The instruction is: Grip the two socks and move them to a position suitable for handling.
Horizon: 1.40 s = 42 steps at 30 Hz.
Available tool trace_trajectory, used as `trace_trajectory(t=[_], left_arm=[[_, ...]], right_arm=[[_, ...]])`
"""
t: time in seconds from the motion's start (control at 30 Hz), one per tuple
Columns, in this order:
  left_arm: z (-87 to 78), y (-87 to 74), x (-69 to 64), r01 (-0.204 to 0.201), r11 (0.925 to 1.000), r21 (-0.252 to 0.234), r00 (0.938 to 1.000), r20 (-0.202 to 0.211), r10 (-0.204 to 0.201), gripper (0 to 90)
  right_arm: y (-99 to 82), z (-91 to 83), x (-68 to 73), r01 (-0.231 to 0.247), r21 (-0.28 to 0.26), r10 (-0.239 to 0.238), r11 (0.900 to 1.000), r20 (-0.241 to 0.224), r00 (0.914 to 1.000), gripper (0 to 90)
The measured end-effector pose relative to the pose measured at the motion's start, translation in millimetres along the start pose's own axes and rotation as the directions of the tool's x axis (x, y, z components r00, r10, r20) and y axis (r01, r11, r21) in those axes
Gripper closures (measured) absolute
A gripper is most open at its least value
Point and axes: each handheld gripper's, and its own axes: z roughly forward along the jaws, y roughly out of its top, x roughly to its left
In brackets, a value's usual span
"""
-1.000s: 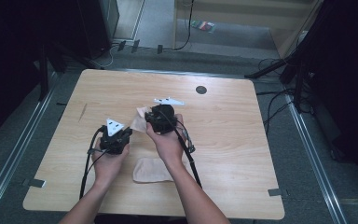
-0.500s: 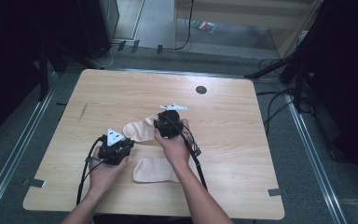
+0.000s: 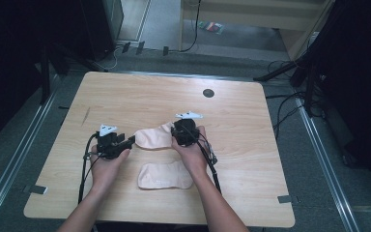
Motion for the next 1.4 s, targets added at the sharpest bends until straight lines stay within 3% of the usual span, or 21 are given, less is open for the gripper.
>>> trace_trajectory(t=[0.17,0.33,0.4,0.43,0.53,0.57,0.67,0.7,0.77,0.8,0.83,0.87,0.9,0.97,1.07,1.2,1.3,1.4], left_arm=[[13.9,3.9,-2.7,-0.004,0.9985,0.055,0.9998,-0.02,0.005,57.8],[17.9,4.2,-6.3,-0.022,0.9973,0.07,0.9994,0.028,0.02,70.7],[18.5,4.0,-7.1,-0.032,0.9968,0.073,0.9992,0.028,0.03,75.0],[19.0,3.7,-8.1,-0.045,0.9963,0.073,0.9988,0.024,0.043,78.3],[19.2,3.2,-8.6,-0.05,0.9961,0.073,0.9984,0.029,0.048,84.9],[19.0,2.9,-9.0,-0.058,0.9956,0.073,0.9979,0.033,0.056,85.4],[18.6,3.7,-8.1,-0.042,0.9968,0.067,0.9984,0.041,0.04,77.4],[18.4,5.2,-6.8,-0.01,0.9985,0.053,0.9989,0.046,0.007,73.4],[19.1,7.3,-6.1,0.004,0.9988,0.049,0.9988,0.049,-0.006,66.4],[19.1,7.3,-6.1,0.004,0.9988,0.049,0.9988,0.049,-0.006,65.8],[20.5,8.8,-6.6,-0.002,0.9984,0.057,0.9988,0.049,-0.001,65.5],[20.5,8.8,-6.6,-0.002,0.9984,0.057,0.9988,0.049,-0.001,65.1],[20.9,8.8,-7.3,-0.003,0.9989,0.047,0.9987,0.051,0.0,65.1],[21.5,8.7,-6.9,-0.001,0.999,0.044,0.9987,0.051,-0.001,65.0],[23.8,7.0,-7.7,-0.021,0.9981,0.057,0.9989,0.044,0.019,66.8],[24.0,6.7,-8.3,-0.016,0.9978,0.064,0.998,0.062,0.012,74.6],[25.7,4.7,-10.4,-0.039,0.9966,0.073,0.997,0.069,0.034,89.1],[23.4,5.6,-10.1,-0.044,0.9959,0.079,0.9959,0.082,0.038,90.0]], right_arm=[[-3.3,2.1,-8.1,-0.007,-0.001,0.007,1.0,0.014,0.9999,83.1],[-8.2,4.8,-15.3,-0.004,0.013,0.004,0.9999,0.014,0.9999,82.0],[-9.3,5.4,-17.3,-0.007,0.017,0.007,0.9998,0.012,0.9999,80.8],[-11.3,5.7,-21.9,-0.018,0.019,0.018,0.9997,-0.007,0.9998,73.4],[-12.3,3.2,-26.9,-0.017,0.005,0.017,0.9998,-0.016,0.9997,70.2],[-11.5,-3.1,-34.9,-0.033,-0.031,0.033,0.999,-0.009,0.9994,68.4],[-9.9,-6.1,-42.0,-0.048,-0.048,0.049,0.9977,0.005,0.9988,68.0],[-9.4,-6.0,-47.9,-0.045,-0.045,0.046,0.998,0.021,0.9987,66.5],[-11.5,-0.9,-50.9,-0.018,-0.025,0.019,0.9995,0.017,0.9997,63.2],[-11.5,-0.9,-50.9,-0.018,-0.025,0.019,0.9995,0.017,0.9997,63.2],[-15.8,6.7,-50.4,0.023,0.013,-0.023,0.9997,0.013,0.9997,59.5],[-15.8,6.7,-50.4,0.023,0.013,-0.023,0.9997,0.013,0.9997,59.5],[-20.4,12.7,-48.2,0.052,0.045,-0.052,0.9976,-0.006,0.9986,56.8],[-23.3,15.7,-46.0,0.058,0.059,-0.058,0.9966,-0.006,0.9983,55.3],[-26.2,18.8,-42.3,0.087,0.066,-0.089,0.994,0.022,0.9958,58.3],[-27.0,18.8,-38.2,0.113,0.07,-0.116,0.9911,0.045,0.9922,65.0],[-30.4,18.7,-33.8,0.129,0.051,-0.131,0.9903,0.025,0.9911,80.9],[-30.8,18.3,-33.3,0.13,0.05,-0.131,0.9903,0.016,0.9913,84.8]])
